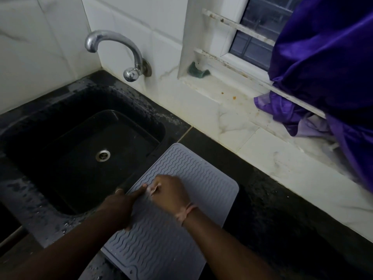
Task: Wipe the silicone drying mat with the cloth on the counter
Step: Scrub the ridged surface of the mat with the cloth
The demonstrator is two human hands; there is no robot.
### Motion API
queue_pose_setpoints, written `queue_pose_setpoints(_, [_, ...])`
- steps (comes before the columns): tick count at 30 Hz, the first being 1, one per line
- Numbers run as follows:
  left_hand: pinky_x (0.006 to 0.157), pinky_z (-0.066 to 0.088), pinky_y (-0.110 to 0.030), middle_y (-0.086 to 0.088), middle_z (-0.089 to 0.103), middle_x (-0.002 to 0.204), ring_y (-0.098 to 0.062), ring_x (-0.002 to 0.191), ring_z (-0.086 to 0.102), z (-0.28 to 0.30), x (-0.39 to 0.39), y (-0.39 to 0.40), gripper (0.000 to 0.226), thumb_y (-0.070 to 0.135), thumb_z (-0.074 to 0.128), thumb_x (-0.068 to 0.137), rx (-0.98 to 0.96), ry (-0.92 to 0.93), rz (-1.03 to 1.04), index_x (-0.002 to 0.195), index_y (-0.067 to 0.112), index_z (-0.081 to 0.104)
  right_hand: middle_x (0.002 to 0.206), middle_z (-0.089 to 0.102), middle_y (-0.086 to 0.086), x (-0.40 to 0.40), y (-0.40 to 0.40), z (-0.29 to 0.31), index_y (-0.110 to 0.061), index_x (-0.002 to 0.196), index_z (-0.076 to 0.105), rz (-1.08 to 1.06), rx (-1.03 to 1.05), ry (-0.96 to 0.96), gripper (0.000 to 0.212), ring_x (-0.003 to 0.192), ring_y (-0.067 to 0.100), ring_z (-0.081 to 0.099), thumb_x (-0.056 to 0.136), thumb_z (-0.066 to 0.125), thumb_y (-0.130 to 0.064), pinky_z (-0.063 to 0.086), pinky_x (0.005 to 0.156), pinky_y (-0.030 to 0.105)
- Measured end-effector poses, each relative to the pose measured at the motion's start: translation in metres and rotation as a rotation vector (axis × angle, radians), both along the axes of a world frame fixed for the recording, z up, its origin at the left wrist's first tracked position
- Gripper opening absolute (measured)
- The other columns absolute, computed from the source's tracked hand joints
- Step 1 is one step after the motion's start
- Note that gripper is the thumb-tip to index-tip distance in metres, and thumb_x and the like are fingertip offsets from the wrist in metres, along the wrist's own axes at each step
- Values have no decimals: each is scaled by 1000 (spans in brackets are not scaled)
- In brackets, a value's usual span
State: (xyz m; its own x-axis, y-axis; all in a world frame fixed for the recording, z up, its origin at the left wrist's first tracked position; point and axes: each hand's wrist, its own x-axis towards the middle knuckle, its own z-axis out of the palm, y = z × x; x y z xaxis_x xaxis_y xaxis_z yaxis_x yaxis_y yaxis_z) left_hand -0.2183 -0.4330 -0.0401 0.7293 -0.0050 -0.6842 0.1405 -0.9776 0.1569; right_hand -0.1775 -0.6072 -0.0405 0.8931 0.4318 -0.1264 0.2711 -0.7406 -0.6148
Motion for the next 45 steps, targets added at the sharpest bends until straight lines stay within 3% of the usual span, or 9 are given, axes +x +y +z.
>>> queue_pose_setpoints(4, [99, 55, -41, -18, 5, 166, -35, 139, 44, 0, 0, 3, 131, 28, 88, 76, -29, 23, 27, 145, 68, -16, 107, 69, 1, 67, -31, 4, -21, 106, 69, -233, -211, -170, 16, 104, 26, 60, 91, 66, -20, 51, 93, 43])
queue_pose_setpoints(9, [101, 54, -44, -20, 8, 165, -35, 138, 46, 3, 1, 4, 134, 28, 89, 74, -18, 42, 22, 145, 68, -17, 111, 66, 8, 76, -32, -12, -17, 108, 63, -183, -391, -185, 22, 106, 34, 56, 87, 64, -19, 47, 94, 44])
queue_pose_setpoints(17, [107, 49, -49, -19, 18, 162, -39, 142, 42, 15, -2, 1, 133, 29, 94, 69, 14, 26, -13, 155, 59, -4, 104, 64, -1, -49, 27, -12, -23, 110, 63, -1, -247, -185, 22, 97, 22, 55, 92, 56, -34, 46, 89, 38])
queue_pose_setpoints(20, [111, 46, -47, -21, 21, 160, -39, 139, 45, 19, -9, 11, 131, 30, 93, 71, -26, -8, -40, 159, 51, -1, 96, 71, 4, -71, 33, 2, -17, 97, 70, 120, -151, -69, 14, 90, 24, 62, 88, 61, -22, 49, 87, 41])
queue_pose_setpoints(25, [112, 44, -44, -15, 28, 157, -34, 140, 43, 20, -42, 37, 113, 30, 88, 77, -142, -50, 39, 161, 44, 13, 75, 68, -6, -24, 4, 17, -21, 82, 66, -201, 182, 178, 11, 61, 2, 64, 92, 71, -23, 49, 57, 19])
queue_pose_setpoints(27, [109, 46, -41, -11, 36, 153, -31, 136, 46, 17, -59, 46, 95, 28, 83, 81, -127, -147, 60, 159, 38, 30, 96, 66, -2, -4, -4, 12, -20, 97, 62, -284, 134, 64, 8, 76, 3, 63, 92, 67, -17, 52, 70, 25])
queue_pose_setpoints(29, [101, 51, -40, -7, 46, 143, -28, 129, 50, 15, -72, 53, 78, 29, 80, 84, -70, -231, 59, 153, 36, 44, 124, 56, 6, 6, -7, -1, -20, 123, 55, -247, -11, -8, 35, 102, 17, 61, 90, 66, -14, 54, 88, 34])
queue_pose_setpoints(33, [93, 54, -41, -7, 52, 128, -28, 120, 54, 11, -95, 60, 63, 40, 80, 81, 41, -228, 62, 140, 32, 57, 154, 33, 15, -7, 8, -27, -19, 151, 36, -142, -420, -38, 69, 138, 38, 37, 90, 61, -38, 36, 115, 51])
queue_pose_setpoints(45, [83, 52, -44, -11, 50, 124, -35, 118, 50, -2, -101, 65, 49, 31, 67, 91, 56, -331, -76, 138, 24, 53, 130, 54, 16, -42, 44, -17, -14, 138, 54, -188, -422, -36, 51, 117, 37, 50, 87, 61, -18, 45, 98, 44])
